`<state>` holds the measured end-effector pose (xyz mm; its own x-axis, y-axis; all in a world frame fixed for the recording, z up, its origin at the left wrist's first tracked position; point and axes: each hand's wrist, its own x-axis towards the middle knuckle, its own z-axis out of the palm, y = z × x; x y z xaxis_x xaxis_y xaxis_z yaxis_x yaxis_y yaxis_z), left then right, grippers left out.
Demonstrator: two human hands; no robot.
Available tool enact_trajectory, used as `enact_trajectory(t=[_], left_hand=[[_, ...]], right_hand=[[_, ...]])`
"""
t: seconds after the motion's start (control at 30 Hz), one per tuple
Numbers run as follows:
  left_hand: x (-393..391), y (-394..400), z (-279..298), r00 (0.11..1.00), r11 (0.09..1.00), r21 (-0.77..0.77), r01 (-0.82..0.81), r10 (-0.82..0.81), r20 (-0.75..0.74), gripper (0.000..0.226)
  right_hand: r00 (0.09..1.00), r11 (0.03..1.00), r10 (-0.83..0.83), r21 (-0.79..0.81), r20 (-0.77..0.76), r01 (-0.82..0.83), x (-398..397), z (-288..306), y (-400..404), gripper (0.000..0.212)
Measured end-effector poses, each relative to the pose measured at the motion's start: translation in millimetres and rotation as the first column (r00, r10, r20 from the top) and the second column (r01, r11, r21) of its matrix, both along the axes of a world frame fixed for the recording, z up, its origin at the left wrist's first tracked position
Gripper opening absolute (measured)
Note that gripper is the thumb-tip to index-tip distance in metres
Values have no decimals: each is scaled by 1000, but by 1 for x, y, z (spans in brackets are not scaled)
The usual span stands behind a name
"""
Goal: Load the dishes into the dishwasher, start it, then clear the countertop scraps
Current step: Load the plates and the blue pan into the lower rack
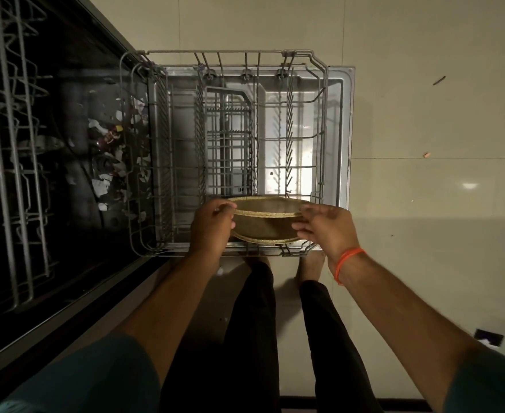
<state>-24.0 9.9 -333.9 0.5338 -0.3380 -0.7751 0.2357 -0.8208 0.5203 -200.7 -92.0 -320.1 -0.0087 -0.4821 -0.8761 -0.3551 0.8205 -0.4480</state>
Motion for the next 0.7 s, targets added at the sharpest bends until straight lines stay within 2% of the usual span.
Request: enact_trajectory(t=[0.27, 0.7], left_hand=[[5, -3, 19, 990, 986, -97, -136, 133, -40, 15], [1, -16, 1, 996, 997, -79, -14, 7, -91, 19]], right_hand=[[999, 998, 17, -64, 27, -15, 7, 30, -6, 8], [992, 994, 102, -30, -74, -104, 4, -9, -23, 7]])
